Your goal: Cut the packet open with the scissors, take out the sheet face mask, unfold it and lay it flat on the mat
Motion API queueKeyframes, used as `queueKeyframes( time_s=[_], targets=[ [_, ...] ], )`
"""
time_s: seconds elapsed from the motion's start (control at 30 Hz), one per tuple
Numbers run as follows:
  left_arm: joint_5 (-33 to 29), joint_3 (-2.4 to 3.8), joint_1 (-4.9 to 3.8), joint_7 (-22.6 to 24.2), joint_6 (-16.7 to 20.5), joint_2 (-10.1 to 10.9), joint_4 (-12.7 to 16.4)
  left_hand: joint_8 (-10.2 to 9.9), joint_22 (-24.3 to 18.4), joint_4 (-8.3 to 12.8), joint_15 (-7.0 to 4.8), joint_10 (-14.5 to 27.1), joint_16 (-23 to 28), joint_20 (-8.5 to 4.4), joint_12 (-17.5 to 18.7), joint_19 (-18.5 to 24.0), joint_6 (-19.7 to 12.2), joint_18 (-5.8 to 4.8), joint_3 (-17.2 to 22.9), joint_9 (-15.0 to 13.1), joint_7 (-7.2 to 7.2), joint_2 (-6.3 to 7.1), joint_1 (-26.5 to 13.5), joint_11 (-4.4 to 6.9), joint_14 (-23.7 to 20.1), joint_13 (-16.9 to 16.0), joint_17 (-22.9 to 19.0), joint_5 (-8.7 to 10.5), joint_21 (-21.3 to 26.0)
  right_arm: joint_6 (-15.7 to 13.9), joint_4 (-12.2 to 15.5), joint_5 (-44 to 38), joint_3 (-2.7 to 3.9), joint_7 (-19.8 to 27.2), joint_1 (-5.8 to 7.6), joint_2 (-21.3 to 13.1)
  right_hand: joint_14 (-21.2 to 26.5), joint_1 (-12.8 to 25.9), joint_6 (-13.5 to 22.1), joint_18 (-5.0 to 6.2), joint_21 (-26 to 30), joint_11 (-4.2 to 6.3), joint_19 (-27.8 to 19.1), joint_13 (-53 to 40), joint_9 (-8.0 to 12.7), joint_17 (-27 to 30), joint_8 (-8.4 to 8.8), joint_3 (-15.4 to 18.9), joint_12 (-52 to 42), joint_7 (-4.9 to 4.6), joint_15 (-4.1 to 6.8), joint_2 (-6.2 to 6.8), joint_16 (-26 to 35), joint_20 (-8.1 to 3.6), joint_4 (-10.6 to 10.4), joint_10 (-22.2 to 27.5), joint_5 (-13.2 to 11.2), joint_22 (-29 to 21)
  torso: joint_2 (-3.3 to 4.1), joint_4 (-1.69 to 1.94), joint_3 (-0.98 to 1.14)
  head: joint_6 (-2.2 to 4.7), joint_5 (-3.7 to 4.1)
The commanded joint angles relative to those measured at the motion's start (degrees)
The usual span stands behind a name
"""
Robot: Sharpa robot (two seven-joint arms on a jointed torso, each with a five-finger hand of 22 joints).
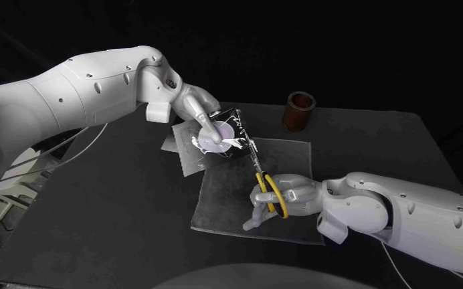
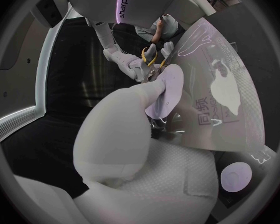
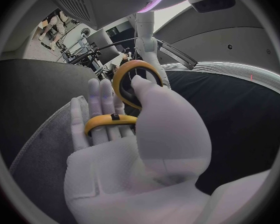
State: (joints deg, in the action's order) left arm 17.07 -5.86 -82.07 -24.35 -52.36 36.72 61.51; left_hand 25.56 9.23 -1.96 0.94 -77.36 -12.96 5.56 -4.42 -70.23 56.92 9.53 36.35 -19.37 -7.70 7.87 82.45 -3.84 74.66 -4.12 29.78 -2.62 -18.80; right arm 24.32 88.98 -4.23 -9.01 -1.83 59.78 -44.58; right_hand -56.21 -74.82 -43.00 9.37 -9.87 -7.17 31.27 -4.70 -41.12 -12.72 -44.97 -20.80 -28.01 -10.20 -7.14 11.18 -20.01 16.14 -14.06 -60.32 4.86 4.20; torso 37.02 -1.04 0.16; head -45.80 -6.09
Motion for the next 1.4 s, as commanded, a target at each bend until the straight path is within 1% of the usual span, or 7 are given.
queueKeyframes(
  time_s=[0.03, 0.33, 0.63, 0.77, 0.9, 1.17, 1.4],
  targets=[
    [1.65, 0.0, -0.06, -0.49, -1.71, -0.13, 0.0, 0.18, 0.05, 0.32, -0.33, -0.33, 0.34, -0.1, -0.07, 0.39, 0.47, 0.73, 0.15, -0.97, -0.1, -0.54, -0.05, -0.02, 0.02, -0.1, 0.11, -0.25, -0.31, 1.27, 0.06, -0.96, 0.09, -0.17, 0.51, -0.19, -0.54, 0.81, 0.25, 1.5, -0.24, -0.1, 0.47, -0.12, -0.11, -0.09, -0.45, -0.34, 0.14, 0.17, -0.03, 0.0, 0.35, -0.05, -0.18, -0.48, -0.4, -0.09, -0.04, 0.0, -0.01, -0.07, 0.09],
    [2.17, -0.02, -0.07, -1.0, -2.79, -0.44, 0.19, 0.18, 0.06, 0.39, -0.34, -0.37, 0.35, -0.1, -0.09, 0.38, 0.47, 0.74, 0.25, -1.03, -0.1, -0.56, -0.1, -0.02, 0.07, -0.11, 0.13, -0.25, -0.35, 1.15, -1.06, -1.08, 0.08, -0.86, 1.66, 0.39, -1.12, 1.22, 0.0, 1.52, -0.58, 0.13, 1.59, -0.34, -0.31, -0.35, -0.91, -0.61, -0.12, 0.41, 0.17, -0.06, 0.28, -0.16, -0.14, -0.95, -0.48, -0.03, -0.02, 0.07, -0.1, -0.14, 0.1],
    [2.56, -0.03, -0.09, -1.2, -2.95, -0.3, 0.21, 0.2, 0.08, 0.45, -0.35, -0.42, 0.35, -0.1, -0.11, 0.37, 0.48, 0.74, 0.36, -1.11, -0.09, -0.6, -0.19, -0.01, 0.13, -0.12, 0.16, -0.25, -0.4, 1.26, -2.04, -1.31, 0.04, -1.97, 2.57, 0.49, -2.03, 1.61, -0.4, 1.53, -1.21, 0.52, 3.6, -0.64, -0.6, -0.77, -1.59, -1.01, -0.47, 0.81, 0.5, 0.0, 0.13, -0.43, 0.04, -1.65, -0.59, 0.11, 0.04, 0.07, -0.12, -0.53, -0.04],
    [2.63, -0.03, -0.09, -1.19, -2.87, -0.26, 0.16, 0.2, 0.09, 0.48, -0.35, -0.44, 0.35, -0.11, -0.12, 0.37, 0.48, 0.75, 0.41, -1.14, -0.09, -0.61, -0.22, -0.01, 0.16, -0.13, 0.17, -0.25, -0.42, 0.87, -2.09, -1.77, 0.03, -2.21, 2.76, 0.31, -4.03, 1.82, -1.21, 1.54, -2.01, 1.26, 6.05, -1.19, -1.01, -1.7, -2.58, -1.97, -1.11, 1.55, 1.22, 0.02, -0.46, -1.08, 0.43, -3.11, -0.62, 0.25, -0.01, 0.05, -0.11, -0.65, -0.04],
    [2.67, -0.02, -0.1, -1.22, -2.84, -0.25, 0.04, 0.21, 0.09, 0.49, -0.35, -0.46, 0.35, -0.11, -0.12, 0.37, 0.48, 0.75, 0.45, -1.17, -0.1, -0.64, -0.25, -0.01, 0.18, -0.13, 0.18, -0.25, -0.43, 0.68, -1.99, -2.36, 0.0, -2.74, 2.87, -0.03, -7.42, 2.36, -2.72, 1.52, -3.09, 2.61, 9.54, -2.39, -2.02, -3.76, -4.28, -3.62, -2.23, 2.89, 2.65, 0.32, -1.61, -2.22, 0.88, -5.81, -0.54, 0.33, -0.03, 0.0, -0.1, -0.81, -0.16],
    [3.44, -0.02, -0.1, -0.98, -2.75, -0.28, -0.25, 0.22, 0.1, 0.51, -0.35, -0.49, 0.35, -0.1, -0.14, 0.35, 0.48, 0.75, 0.56, -1.24, -0.11, -0.7, -0.34, -0.01, 0.23, -0.14, 0.2, -0.25, -0.47, 0.87, -1.56, -3.42, -0.07, -3.44, 2.93, -0.57, -8.31, 2.79, -3.16, 1.51, -3.4, 3.0, 11.11, -2.98, -2.44, -4.78, -4.77, -4.39, -2.48, 3.26, 3.07, 0.57, -1.79, -2.66, 1.05, -6.64, -0.75, 0.26, -0.02, -0.01, -0.03, -0.86, -0.2],
    [4.0, -0.02, -0.1, -0.98, -2.73, -0.38, -0.16, 0.24, 0.12, 0.5, -0.34, -0.58, 0.35, -0.08, -0.18, 0.3, 0.42, 0.75, 0.75, -1.41, -0.13, -0.83, -0.6, -0.02, 0.36, -0.17, 0.25, -0.25, -0.54, -0.13, -1.31, -3.98, -0.08, -3.45, 2.95, -0.88, -10.49, 3.32, -4.34, 1.47, -3.96, 3.94, 14.1, -4.28, -3.48, -6.88, -5.99, -5.89, -3.28, 4.22, 4.05, 0.71, -2.5, -3.63, 1.53, -8.61, -0.68, 0.17, -0.04, 0.01, -0.03, -0.91, -0.18]
  ],
)
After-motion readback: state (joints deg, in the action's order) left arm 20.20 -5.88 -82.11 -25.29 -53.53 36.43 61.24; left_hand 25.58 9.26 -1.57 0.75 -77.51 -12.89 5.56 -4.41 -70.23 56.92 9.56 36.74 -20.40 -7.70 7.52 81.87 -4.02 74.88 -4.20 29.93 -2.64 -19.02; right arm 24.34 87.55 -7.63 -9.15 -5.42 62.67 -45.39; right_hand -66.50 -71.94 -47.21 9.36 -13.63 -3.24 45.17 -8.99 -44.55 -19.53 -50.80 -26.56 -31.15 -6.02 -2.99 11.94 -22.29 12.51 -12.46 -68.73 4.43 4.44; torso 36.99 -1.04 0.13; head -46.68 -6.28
